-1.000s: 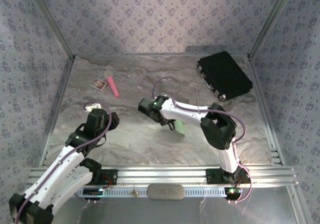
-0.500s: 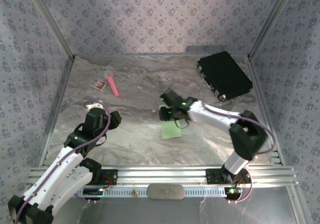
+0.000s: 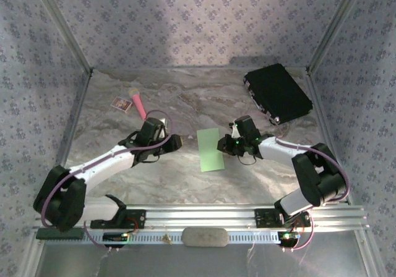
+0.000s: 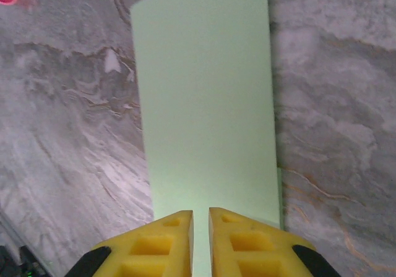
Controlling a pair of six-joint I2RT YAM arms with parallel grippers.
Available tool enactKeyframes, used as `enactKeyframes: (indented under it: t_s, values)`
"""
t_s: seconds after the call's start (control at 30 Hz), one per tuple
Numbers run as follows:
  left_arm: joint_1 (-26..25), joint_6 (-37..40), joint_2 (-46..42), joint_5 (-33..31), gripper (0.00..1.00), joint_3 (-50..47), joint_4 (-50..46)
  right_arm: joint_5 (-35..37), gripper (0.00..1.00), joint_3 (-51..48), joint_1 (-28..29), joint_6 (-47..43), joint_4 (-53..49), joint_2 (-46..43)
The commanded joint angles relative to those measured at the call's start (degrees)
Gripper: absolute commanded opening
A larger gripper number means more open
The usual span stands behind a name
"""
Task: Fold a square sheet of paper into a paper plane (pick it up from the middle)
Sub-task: Turn over the paper at the center of the table, then third fold the triangle at the center of the table.
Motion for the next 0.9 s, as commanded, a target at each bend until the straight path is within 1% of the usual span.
enactKeyframes:
  t_s: [0.0,0.13,0.23,0.43,0.63,0.8,0.87]
  values:
    - [-1.2,-2.8,2.7,2.6,0.5,2.3,5.2,-4.7,0.14,-1.4,-1.9,0.8,3.6,1.1]
    - [-2.0,-3.2,5.1,2.8,0.51,3.1,6.0,-7.4,0.1,-2.9,-4.3,0.6,4.5,1.5]
    - [-1.9,-4.0,7.5,5.0,0.5,3.6,7.1,-8.4,0.1,-3.7,-5.5,0.6,5.2,1.6]
    - [-2.5,-4.5,10.2,7.7,0.5,4.4,8.6,-9.9,0.09,-3.5,-5.4,1.7,7.8,3.4]
    - [-2.6,-5.2,12.5,9.5,0.5,4.8,9.7,-11.1,0.08,-1.3,-4.7,1.7,7.4,5.9]
    - [-2.7,-5.8,15.1,11.7,0.5,5.6,10.9,-11.2,0.08,-1.2,-4.4,1.6,7.2,8.1]
    - [-2.8,-5.6,15.4,11.6,0.5,5.6,11.0,-11.1,0.08,-1.5,-4.4,1.7,7.5,9.1]
